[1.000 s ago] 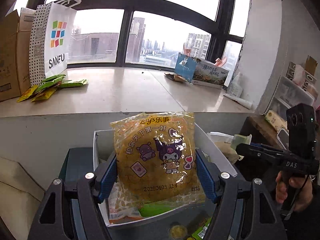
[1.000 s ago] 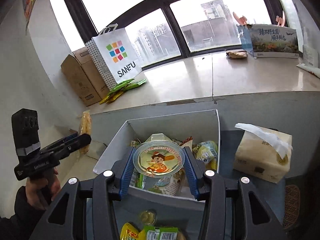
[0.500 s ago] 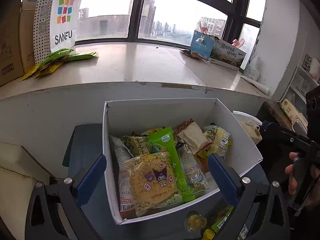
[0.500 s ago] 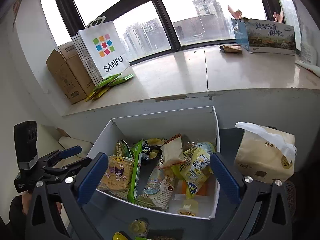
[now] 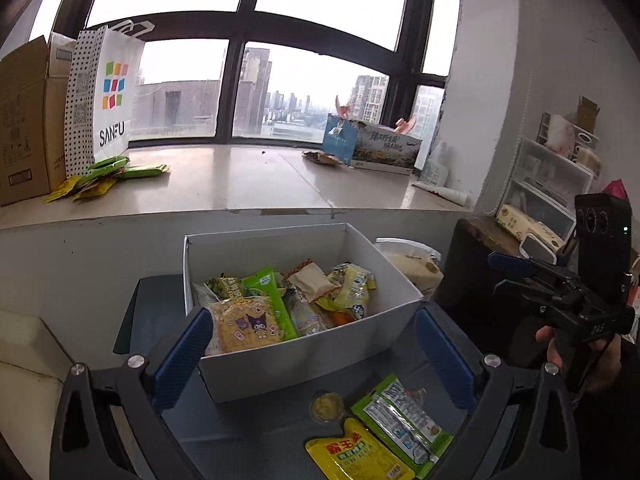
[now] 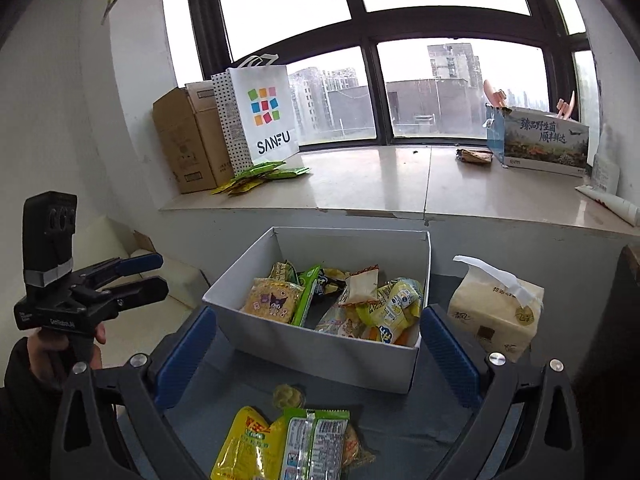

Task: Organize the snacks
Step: 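Move both grippers back from the box toward the remaining snacks, then grasp the long green-and-white snack bag with the right gripper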

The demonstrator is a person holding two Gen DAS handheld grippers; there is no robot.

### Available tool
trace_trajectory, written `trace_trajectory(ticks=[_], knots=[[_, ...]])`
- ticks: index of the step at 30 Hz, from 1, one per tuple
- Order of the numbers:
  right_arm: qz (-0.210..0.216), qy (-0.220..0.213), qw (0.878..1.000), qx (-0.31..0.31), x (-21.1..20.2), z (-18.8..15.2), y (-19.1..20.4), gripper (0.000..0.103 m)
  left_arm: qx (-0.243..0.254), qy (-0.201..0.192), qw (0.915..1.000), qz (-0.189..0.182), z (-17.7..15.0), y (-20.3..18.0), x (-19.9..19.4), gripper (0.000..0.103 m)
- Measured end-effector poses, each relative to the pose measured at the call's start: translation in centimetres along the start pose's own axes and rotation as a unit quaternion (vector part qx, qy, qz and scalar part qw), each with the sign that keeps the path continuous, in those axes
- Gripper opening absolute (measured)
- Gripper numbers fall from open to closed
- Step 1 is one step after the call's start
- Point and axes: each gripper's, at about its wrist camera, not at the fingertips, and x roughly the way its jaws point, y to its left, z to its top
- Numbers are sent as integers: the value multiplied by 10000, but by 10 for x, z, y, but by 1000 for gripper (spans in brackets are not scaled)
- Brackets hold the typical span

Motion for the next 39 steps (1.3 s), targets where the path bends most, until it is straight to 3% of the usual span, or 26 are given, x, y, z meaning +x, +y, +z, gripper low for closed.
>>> trace_trajectory(ticks=[5, 10, 22, 32, 39], knots=[[31, -33, 10000, -15, -34, -33, 4, 103, 181, -1, 9997, -182, -26, -21, -32, 103], [-74, 30, 10000, -8, -60, -70, 4, 103, 34, 73, 9995, -296, -49, -27, -50, 103], [-332, 257, 9988, 263, -77, -130, -1, 103, -295, 184, 9994, -86, -76, -17, -65, 103], [-458, 603, 9969, 210, -53, -140, -1, 103, 2, 245, 9997, 63, -98, -32, -73, 103], [-600, 1414, 9881, 47, 16, -149, 11, 103, -51, 304, 9995, -19, -106, -30, -76, 103]])
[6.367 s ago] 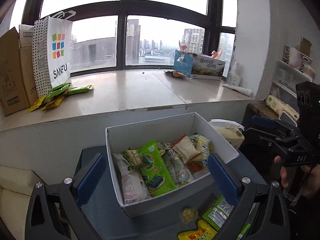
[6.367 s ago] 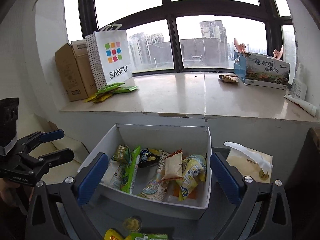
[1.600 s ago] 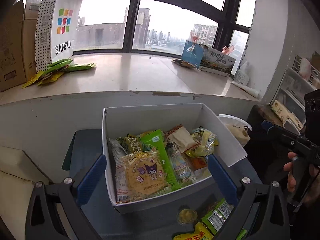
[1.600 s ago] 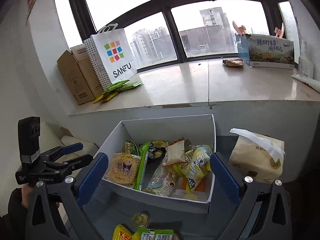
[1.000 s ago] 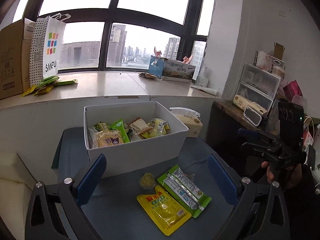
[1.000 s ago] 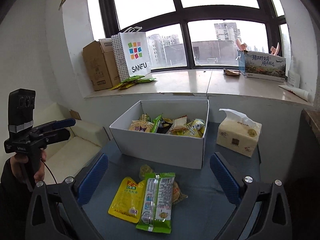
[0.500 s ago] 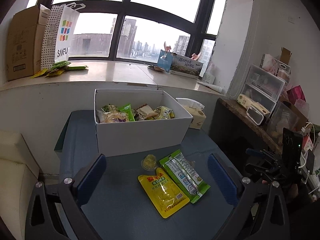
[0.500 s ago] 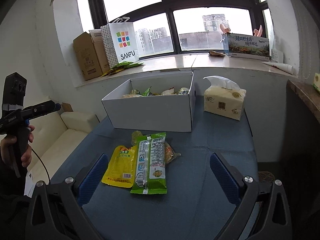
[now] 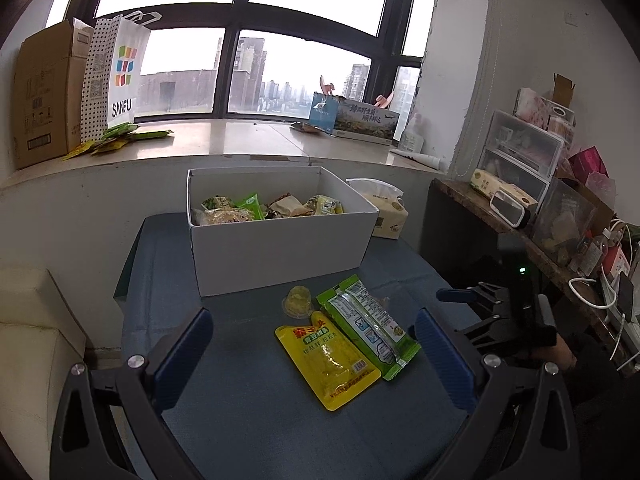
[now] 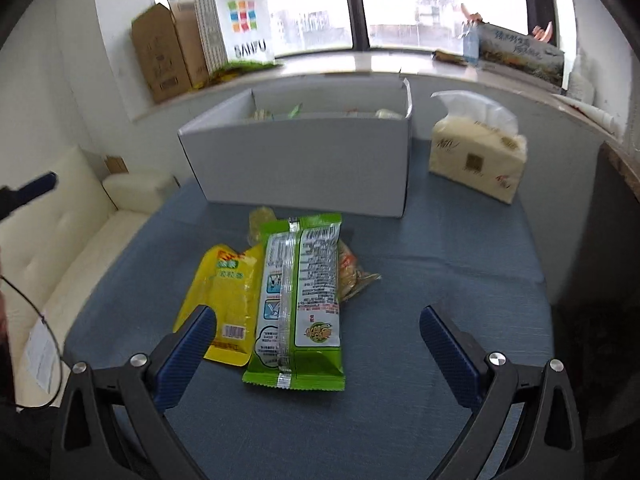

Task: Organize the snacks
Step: 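Grasp the long green-and-white snack bag with the right gripper, then drop the green-and-white bag in the box with the right gripper while the left drops the yellow pouch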

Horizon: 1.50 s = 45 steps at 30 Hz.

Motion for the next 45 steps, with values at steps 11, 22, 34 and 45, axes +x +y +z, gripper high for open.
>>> trace_trajectory(ticks=[11, 22, 34, 45], knots=[[-922, 934, 9882, -794, 73, -7, 42, 81, -54, 288, 9995, -67, -12, -4, 17, 103], [-255, 88, 9990, 356, -12, -6, -6, 62, 63, 1141, 9934, 8, -23, -21, 76, 103], [-539, -311, 9930, 1001, -74, -18, -45, 62, -702, 2478, 9640, 659, -39, -18, 204, 103], [-448, -239, 9934, 1024, -64, -22, -47, 63, -166, 2222, 9714, 820, -43, -27, 196, 41]])
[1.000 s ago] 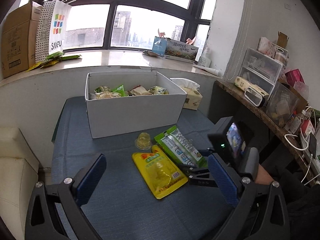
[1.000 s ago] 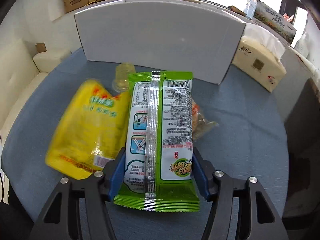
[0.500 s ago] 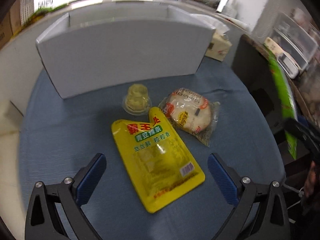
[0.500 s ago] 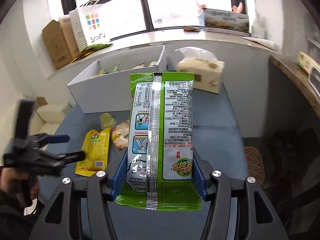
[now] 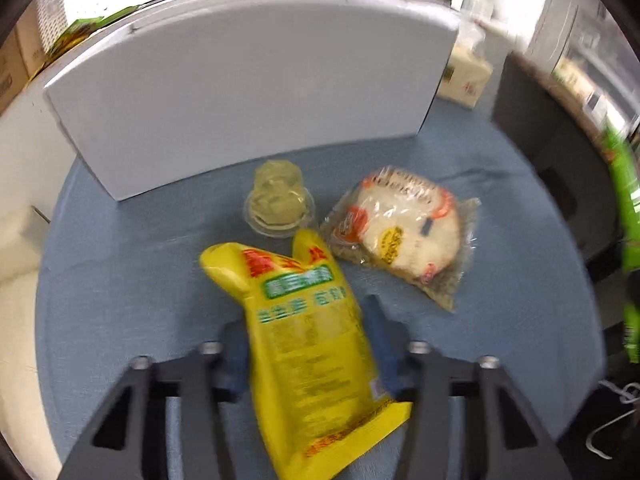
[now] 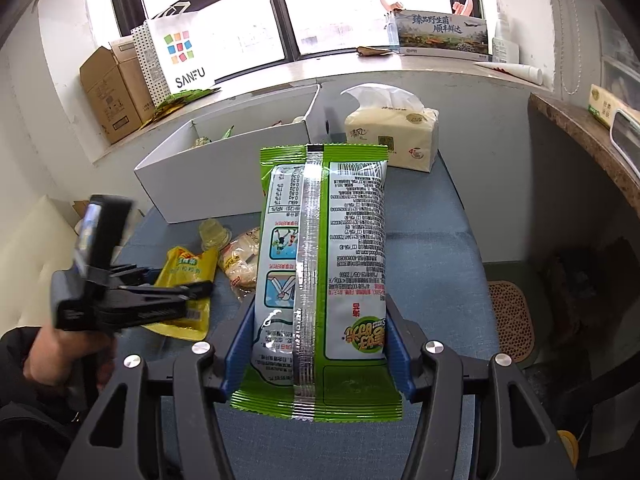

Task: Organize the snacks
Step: 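Drop the green-and-white bag in the box with the right gripper while the left drops the yellow pouch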

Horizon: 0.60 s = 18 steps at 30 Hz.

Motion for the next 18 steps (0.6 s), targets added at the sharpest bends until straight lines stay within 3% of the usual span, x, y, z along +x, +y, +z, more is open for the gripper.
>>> trace_trajectory(ticks=[3, 9, 12, 18], knots=[[45, -2, 10000, -4, 2, 1, 2, 63, 63, -265, 9994, -213, -2, 12, -23, 27], [153, 47, 9998, -144, 9, 5, 14, 63, -56, -712, 9956, -613, -6, 43, -61, 25], [227, -52, 9993, -285, 7, 14, 25, 63, -90, -1183, 9902, -736, -4, 57, -95, 25], [699, -476, 9951, -513, 11, 66, 55, 63, -132, -2137, 9736, -795, 51, 77, -151, 25]])
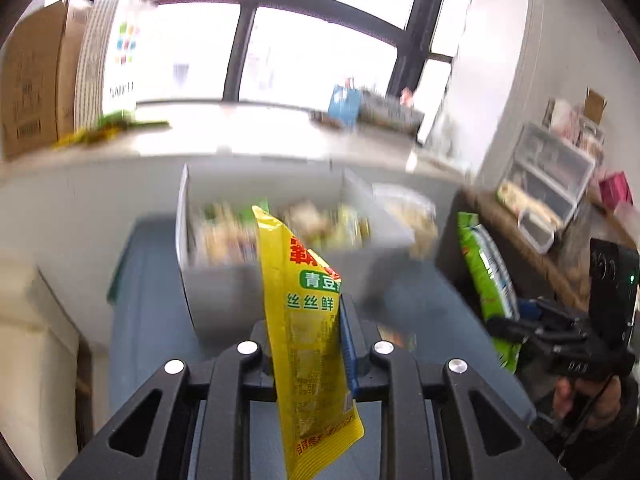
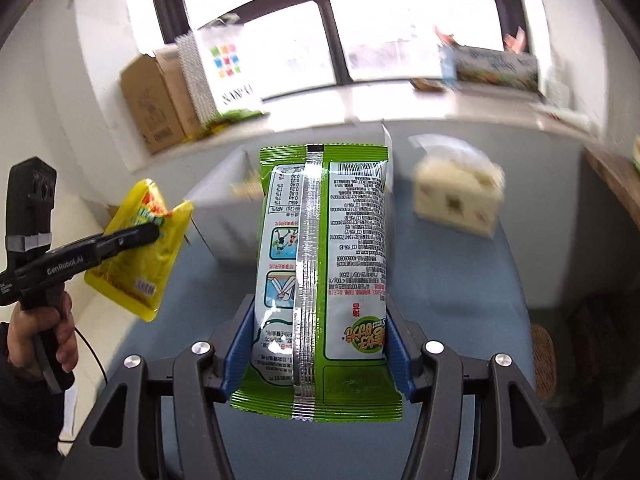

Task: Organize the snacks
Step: 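Drop the green-and-white bag in the box with the right gripper while the left drops the yellow pouch, then move both grippers back from the box toward the bread pack and jelly cup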

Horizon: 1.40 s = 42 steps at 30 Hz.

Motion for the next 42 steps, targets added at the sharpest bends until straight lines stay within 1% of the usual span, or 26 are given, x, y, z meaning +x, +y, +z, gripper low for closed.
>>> trace_trajectory(ticks=[3, 6, 7, 8, 11, 14, 16, 17, 18, 19, 20, 21, 22, 24, 25, 27, 30, 33, 35, 37, 42], knots=[[164, -310, 9992, -206, 16, 47, 14, 63, 66, -279, 9996, 65, 45, 10, 4, 25], [264, -426, 9987, -66, 43, 95, 14, 63, 156, -405, 9988, 219, 84, 17, 22, 25], [246, -407, 9989, 3, 53, 109, 12, 63, 138, -366, 9990, 227, 96, 21, 31, 25], [217, -380, 9990, 84, 65, 123, 11, 63, 103, -342, 9991, 239, 106, 25, 40, 25], [-7, -187, 9997, 125, 103, 157, 7, 63, 122, -230, 9986, 465, 132, 36, 72, 25], [-180, 42, 9998, 30, 136, 177, 7, 63, 157, -133, 9974, 690, 145, 45, 101, 25], [-371, 227, 9990, 68, 156, 185, 5, 66, 173, -4, 9962, 859, 147, 45, 126, 26], [-315, 365, 9988, 88, 166, 186, 4, 71, 171, 194, 9958, 882, 148, 49, 137, 29], [-279, 492, 9983, 132, 176, 187, 2, 76, 192, 447, 9946, 922, 144, 50, 152, 44], [-289, 566, 9978, 168, 181, 186, -1, 84, 207, 628, 9922, 1055, 142, 52, 162, 56], [-341, 607, 9974, 182, 185, 184, -3, 101, 215, 686, 9899, 1219, 139, 54, 165, 87], [-453, 574, 9972, 176, 186, 182, -4, 103, 203, 661, 9887, 1328, 134, 56, 164, 103], [-480, 463, 9976, 164, 183, 178, -6, 103, 155, 576, 9893, 1332, 130, 58, 158, 103], [-408, 409, 9982, 155, 173, 171, -8, 103, -48, 525, 9924, 1116, 125, 63, 145, 103], [-344, 409, 9985, 141, 169, 167, -8, 103, -92, 516, 9927, 1084, 122, 63, 140, 103], [-322, 387, 9987, 55, 156, 160, -7, 103, 42, 389, 9922, 1180, 119, 59, 126, 103], [-304, 92, 9995, -23, 130, 152, -5, 103, 129, 187, 9917, 1266, 114, 52, 104, 103], [-100, -161, 9998, -33, 95, 135, -4, 103, 191, -35, 9940, 1073, 104, 43, 75, 103], [16, -298, 9995, -90, 71, 119, -2, 103, 231, -171, 9948, 978, 95, 35, 56, 103], [123, -392, 9990, -152, 50, 101, 0, 103, 264, -245, 9946, 969, 82, 28, 40, 103], [243, -501, 9984, -136, 5, 47, -1, 103, 277, -125, 9977, 603, 42, 12, 15, 103]])
